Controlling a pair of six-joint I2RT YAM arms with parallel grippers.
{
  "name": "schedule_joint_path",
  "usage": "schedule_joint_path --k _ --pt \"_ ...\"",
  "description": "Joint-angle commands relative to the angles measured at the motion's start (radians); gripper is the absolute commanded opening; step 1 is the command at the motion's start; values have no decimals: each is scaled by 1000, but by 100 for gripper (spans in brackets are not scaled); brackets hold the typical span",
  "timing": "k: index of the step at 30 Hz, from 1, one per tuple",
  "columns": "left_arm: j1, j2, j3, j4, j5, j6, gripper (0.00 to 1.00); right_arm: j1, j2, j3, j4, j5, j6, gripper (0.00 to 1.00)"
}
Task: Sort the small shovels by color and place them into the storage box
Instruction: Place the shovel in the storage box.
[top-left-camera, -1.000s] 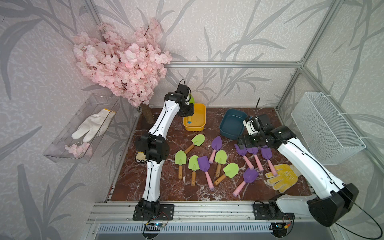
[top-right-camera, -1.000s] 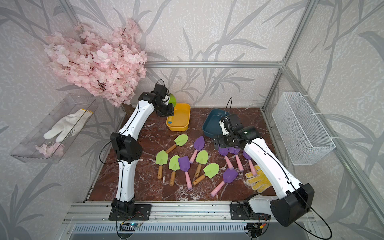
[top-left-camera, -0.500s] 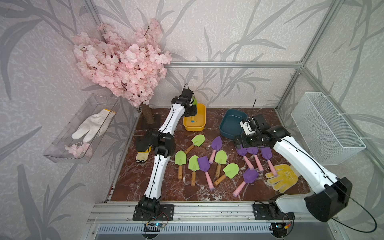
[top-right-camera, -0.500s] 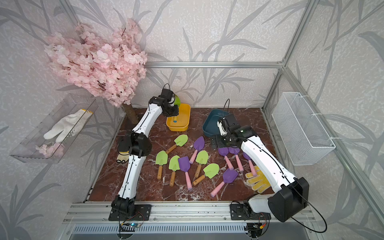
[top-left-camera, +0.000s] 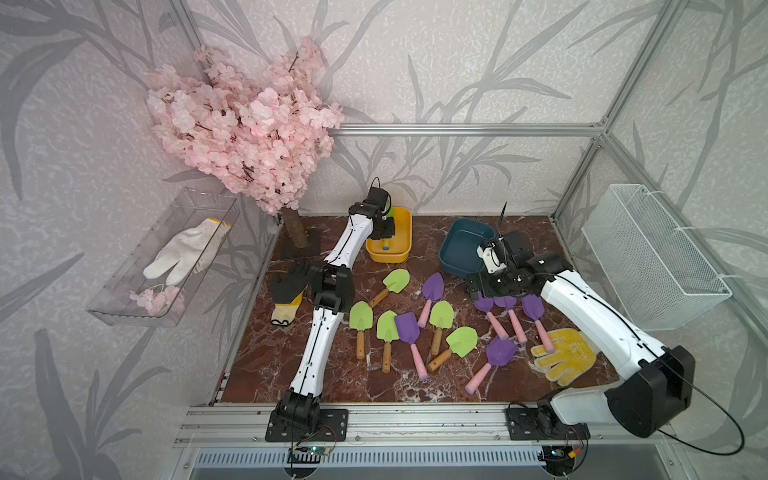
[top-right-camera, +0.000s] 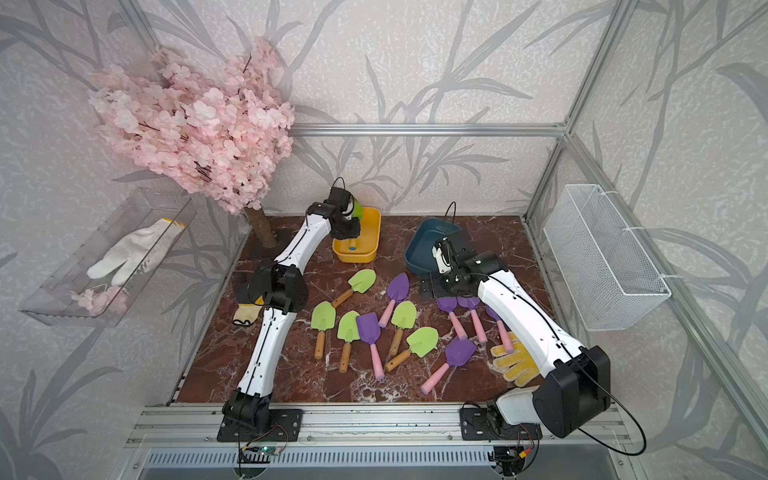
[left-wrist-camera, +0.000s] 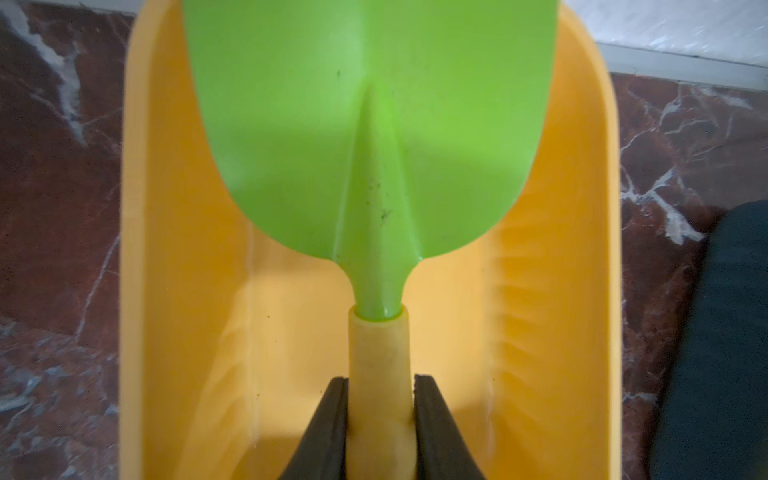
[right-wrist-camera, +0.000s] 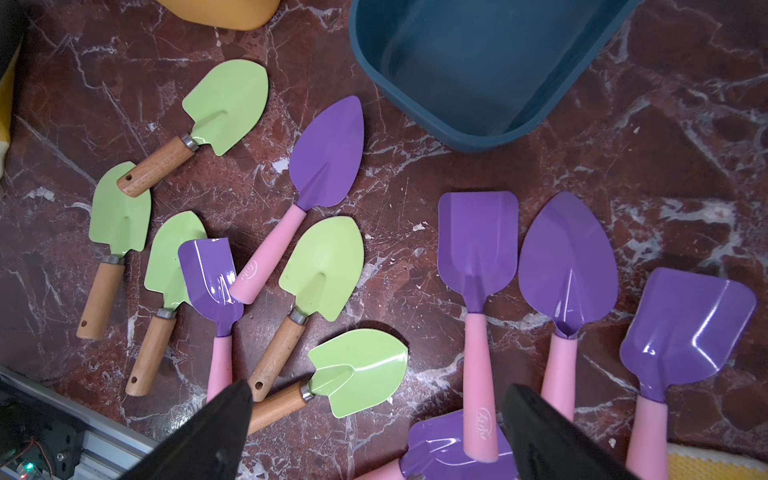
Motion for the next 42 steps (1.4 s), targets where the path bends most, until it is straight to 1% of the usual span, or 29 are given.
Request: schedule_joint_path --k 1,12,27,42 --pt "6 9 31 19 -29 28 1 -15 -21 -24 10 -21 20 99" --pt "11 14 10 -35 -42 51 2 -24 -18 -34 7 -21 14 99" --pt "5 -37 -73 -83 -79 65 2 -31 -32 -52 12 -24 15 99" --pt "-6 -52 -84 -146 -123 106 4 -36 -37 -69 19 -23 17 99"
